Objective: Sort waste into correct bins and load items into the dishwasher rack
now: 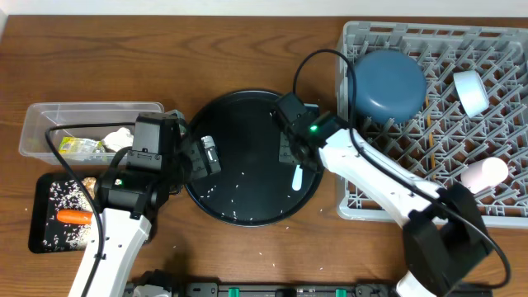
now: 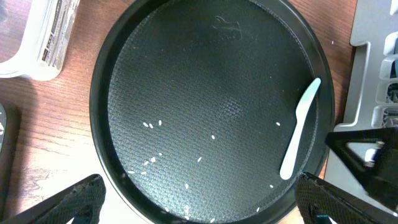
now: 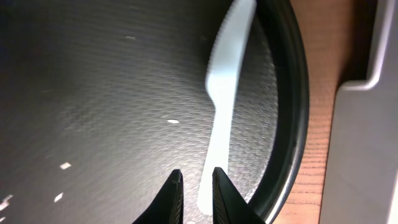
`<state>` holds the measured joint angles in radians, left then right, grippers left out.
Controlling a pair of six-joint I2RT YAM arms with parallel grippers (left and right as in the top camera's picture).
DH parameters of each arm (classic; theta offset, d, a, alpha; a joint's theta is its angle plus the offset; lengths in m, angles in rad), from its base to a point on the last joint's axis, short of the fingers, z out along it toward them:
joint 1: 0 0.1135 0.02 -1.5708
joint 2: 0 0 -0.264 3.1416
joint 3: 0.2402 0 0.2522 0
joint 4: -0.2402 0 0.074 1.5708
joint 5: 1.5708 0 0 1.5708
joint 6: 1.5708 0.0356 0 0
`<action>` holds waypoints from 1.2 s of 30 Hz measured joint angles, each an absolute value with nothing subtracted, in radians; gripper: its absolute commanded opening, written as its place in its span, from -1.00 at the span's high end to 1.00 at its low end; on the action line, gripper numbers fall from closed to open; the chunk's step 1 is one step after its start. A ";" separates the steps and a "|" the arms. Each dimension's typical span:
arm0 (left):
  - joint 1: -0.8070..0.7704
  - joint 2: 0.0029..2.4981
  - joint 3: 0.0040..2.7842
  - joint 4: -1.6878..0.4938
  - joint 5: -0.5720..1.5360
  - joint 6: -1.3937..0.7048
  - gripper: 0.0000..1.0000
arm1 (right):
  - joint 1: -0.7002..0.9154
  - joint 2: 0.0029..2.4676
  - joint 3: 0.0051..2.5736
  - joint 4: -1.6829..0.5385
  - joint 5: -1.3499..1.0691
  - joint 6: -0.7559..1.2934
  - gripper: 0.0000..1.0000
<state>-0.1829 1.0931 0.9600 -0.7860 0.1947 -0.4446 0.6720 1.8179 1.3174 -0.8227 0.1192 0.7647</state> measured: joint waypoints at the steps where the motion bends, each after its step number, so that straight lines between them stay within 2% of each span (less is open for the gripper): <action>1: -0.183 1.093 0.960 -0.786 0.195 -0.445 -0.96 | 0.672 1.828 1.313 -0.822 0.126 0.778 0.75; 29: -0.183 1.093 0.960 -0.786 0.195 -0.445 -0.96 | 0.672 1.908 1.166 -0.627 0.184 0.867 0.78; 36: -0.183 1.093 0.960 -0.786 0.195 -0.445 -0.96 | 0.672 1.908 1.156 -0.615 0.186 0.868 0.70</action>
<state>-0.1829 1.0931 0.9600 -0.7860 0.1947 -0.4446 0.6720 1.9076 1.1561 -0.6147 0.1860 0.8680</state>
